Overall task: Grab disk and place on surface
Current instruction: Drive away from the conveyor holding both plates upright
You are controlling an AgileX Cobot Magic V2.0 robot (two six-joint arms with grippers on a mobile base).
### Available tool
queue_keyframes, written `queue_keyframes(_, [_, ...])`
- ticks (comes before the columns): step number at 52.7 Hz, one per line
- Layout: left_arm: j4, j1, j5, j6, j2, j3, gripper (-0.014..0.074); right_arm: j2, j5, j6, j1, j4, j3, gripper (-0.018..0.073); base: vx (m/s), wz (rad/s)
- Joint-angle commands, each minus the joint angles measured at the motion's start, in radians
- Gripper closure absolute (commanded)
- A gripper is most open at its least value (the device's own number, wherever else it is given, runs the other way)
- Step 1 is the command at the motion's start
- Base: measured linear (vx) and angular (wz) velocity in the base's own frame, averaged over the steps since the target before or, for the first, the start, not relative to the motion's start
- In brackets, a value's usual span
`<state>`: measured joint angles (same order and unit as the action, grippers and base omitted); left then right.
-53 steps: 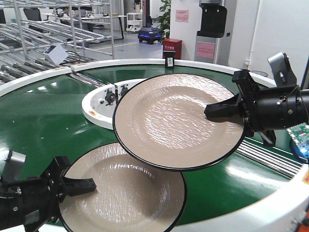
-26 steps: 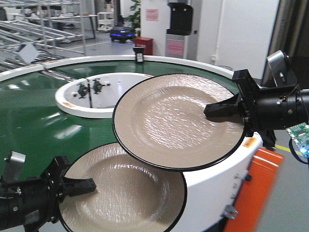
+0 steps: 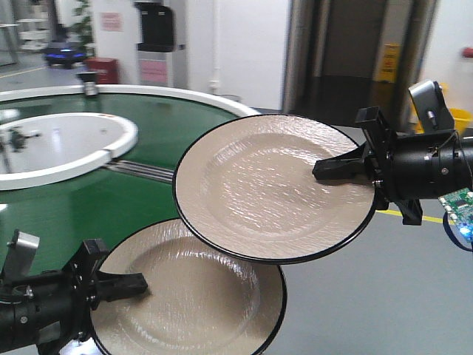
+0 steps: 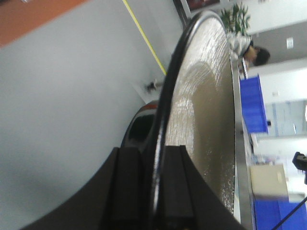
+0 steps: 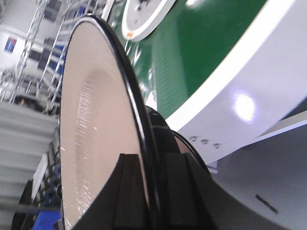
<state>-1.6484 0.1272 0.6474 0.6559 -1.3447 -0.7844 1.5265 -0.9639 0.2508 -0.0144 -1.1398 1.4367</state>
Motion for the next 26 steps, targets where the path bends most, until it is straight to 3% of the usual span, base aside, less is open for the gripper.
queue_keyframes(1, [-0.135, 0.005, 0.055, -0.015, 0.035, -0.03, 0.0595, -0.043, 0.029, -0.002, 0.005, -0.122, 0.041, 0.0567, -0.08, -0.66])
queue_keyframes(26, [-0.135, 0.005, 0.055, -0.015, 0.035, -0.03, 0.0595, -0.043, 0.029, -0.001, 0.005, -0.122, 0.041, 0.0567, 0.02, -0.54])
